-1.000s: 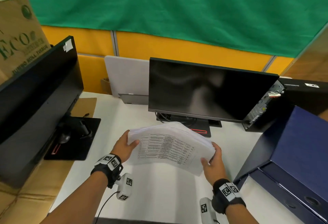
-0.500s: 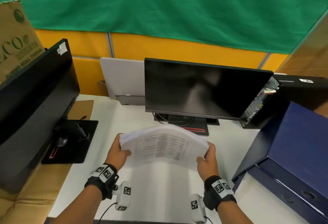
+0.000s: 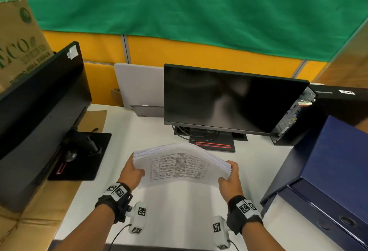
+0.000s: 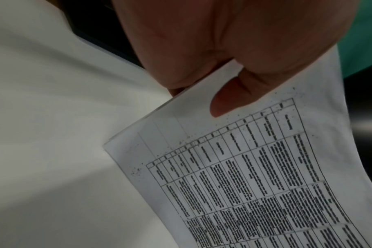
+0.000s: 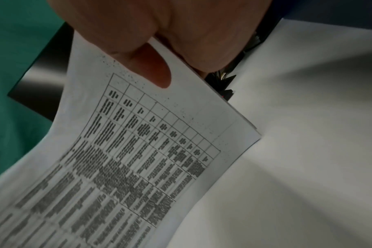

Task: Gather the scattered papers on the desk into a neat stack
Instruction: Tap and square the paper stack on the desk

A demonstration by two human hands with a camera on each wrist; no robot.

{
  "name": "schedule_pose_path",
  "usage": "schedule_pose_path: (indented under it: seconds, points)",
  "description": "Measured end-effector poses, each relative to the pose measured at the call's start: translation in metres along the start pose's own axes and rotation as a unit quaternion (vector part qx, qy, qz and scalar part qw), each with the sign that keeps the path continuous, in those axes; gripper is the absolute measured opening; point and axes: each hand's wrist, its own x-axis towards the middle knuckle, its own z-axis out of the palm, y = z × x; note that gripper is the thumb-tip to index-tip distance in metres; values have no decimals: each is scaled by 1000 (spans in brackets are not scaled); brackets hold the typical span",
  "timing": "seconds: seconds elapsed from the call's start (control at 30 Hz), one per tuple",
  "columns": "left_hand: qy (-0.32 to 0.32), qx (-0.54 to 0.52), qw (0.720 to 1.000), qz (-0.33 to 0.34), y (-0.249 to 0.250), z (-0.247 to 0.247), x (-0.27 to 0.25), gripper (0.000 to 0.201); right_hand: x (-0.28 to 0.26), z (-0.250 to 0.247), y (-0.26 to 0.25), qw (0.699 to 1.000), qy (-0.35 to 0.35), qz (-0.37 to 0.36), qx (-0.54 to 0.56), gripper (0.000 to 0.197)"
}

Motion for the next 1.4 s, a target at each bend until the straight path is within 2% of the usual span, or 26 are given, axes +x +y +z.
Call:
schedule_pose_path:
  seconds: [0.1, 0.27, 0.37, 0.43, 0.5, 0.57, 0.6, 0.67, 0.77, 0.9, 0.97, 1.1, 1.2, 1.3, 1.33, 1.4]
  points:
    - [6, -4, 1000, 7, -3, -2, 3, 45, 2, -1, 1, 1000, 26, -6, -6, 27]
    - [26, -29, 999, 21, 6, 7, -4, 30, 3, -4, -5, 998, 62, -16, 14, 29]
    - [10, 22, 1000, 17, 2, 6, -6, 25, -1, -7, 0, 998, 46, 29, 19, 44]
    - [5, 46, 999, 11, 0, 4, -6, 26, -6, -9, -1, 998, 38, 35, 20, 59]
    - [4, 35, 999, 7, 2, 2, -8, 27, -12, -10, -13, 999, 46, -2, 23, 78]
    - [5, 32, 999, 11, 6, 0, -8, 25, -16, -6, -31, 990, 88, -92, -55, 96]
    - [5, 26, 1000, 15, 7, 0, -8, 23, -17, -1, -40, 972, 108, -154, -140, 98]
    - [4, 20, 1000, 17, 10, -2, -9, 20, -24, 17, -62, 908, 98, -267, -308, 93]
    - [-2, 6, 1000, 22, 14, -1, -10, 22, -48, 68, -92, 830, -23, -381, -406, 86]
    - [-10, -18, 999, 38, 20, -1, -11, 21, -50, 126, -81, 731, -175, -411, -516, 94]
    - [-6, -18, 999, 38, 23, -1, -10, 19, -47, 139, -74, 711, -207, -399, -541, 97]
    - [-22, -14, 999, 28, 24, -7, -9, 18, -44, 144, -78, 755, -168, -376, -510, 93]
    - [-25, -10, 999, 34, 21, -10, -9, 20, -40, 140, -77, 753, -166, -372, -517, 92]
    - [-29, 3, 999, 41, 20, -10, -6, 10, -36, 130, -80, 802, -107, -331, -486, 88]
    - [-31, 9, 999, 42, 19, -10, -5, 8, -34, 125, -81, 810, -94, -316, -485, 88]
    - [-32, 18, 999, 40, 18, -10, -4, 6, -28, 116, -77, 805, -96, -298, -505, 90]
